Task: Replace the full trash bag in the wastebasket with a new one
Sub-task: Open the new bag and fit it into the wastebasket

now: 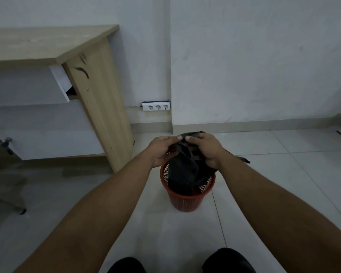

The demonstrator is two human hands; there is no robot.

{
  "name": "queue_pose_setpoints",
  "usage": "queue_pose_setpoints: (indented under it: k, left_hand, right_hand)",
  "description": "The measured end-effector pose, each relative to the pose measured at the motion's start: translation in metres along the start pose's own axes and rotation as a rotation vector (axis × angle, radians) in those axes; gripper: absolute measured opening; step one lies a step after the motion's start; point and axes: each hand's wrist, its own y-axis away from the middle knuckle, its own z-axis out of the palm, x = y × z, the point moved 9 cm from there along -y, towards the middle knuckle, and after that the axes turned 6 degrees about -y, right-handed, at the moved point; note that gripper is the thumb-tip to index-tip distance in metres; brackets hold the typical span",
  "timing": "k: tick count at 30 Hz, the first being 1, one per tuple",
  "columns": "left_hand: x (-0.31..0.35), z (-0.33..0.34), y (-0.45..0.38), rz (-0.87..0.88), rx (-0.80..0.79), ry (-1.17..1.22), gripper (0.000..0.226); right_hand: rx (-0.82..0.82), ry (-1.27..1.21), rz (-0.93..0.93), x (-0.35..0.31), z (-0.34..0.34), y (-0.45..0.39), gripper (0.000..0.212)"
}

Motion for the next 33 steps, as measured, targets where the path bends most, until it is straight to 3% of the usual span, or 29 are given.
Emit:
queue_pose_setpoints:
  k: [2,6,13,17,19,21,22,24,26,28,30,33]
  left_hand:
    - [0.002,-0.004,0.0,-0.005,0.01,0.016,0.002]
    - [0.001,-0.027,-0.002,-0.048,0.111,-0.036,0.009]
    - [-0.026,-0.058,-0.008,-0.161,0.259,0.548,0.017]
    - [-0.046,-0.052,-0.004,-0.206,0.283,0.705,0.024]
    - [-0.045,-0.041,-0.001,-0.178,0.249,0.695,0.026]
    - [-0.037,-0.031,0.003,-0.149,0.196,0.606,0.028]
    - [-0.033,-0.029,0.004,-0.15,0.178,0.437,0.035]
    - [-0.026,-0.028,0.001,-0.126,0.114,-0.143,0.048]
    - [-0.028,-0.022,-0.001,-0.095,-0.01,-0.657,0.04]
    - [-0.037,-0.024,-0.003,-0.128,-0.089,-0.917,0.039]
    - [-0.042,-0.035,-0.005,-0.142,-0.066,-0.945,0.04]
    - [-0.055,-0.062,-0.007,-0.215,0.119,-0.526,0.026]
  right_hand:
    - [0.062,-0.128,-0.003,-0.005,-0.009,-0.002,0.007]
    - [0.269,-0.244,-0.008,-0.01,-0.048,-0.005,0.007]
    - [0.411,-0.489,0.075,0.019,-0.091,0.0,0.04]
    - [0.405,-0.682,0.059,0.039,-0.099,0.006,0.036]
    - [0.256,-0.735,0.043,0.035,-0.084,0.005,0.032]
    - [0.156,-0.55,0.002,0.021,-0.072,0.002,0.028]
    - [0.159,-0.405,-0.027,0.017,-0.073,-0.004,0.029]
    - [0.213,-0.103,-0.085,0.008,-0.079,-0.011,0.028]
    - [0.259,0.074,-0.139,0.003,-0.084,-0.016,0.02]
    - [0.272,0.117,-0.184,0.003,-0.083,-0.017,0.015]
    - [0.268,0.096,-0.209,0.004,-0.078,-0.014,0.015]
    - [0.256,0.122,-0.231,0.008,-0.082,-0.009,0.038]
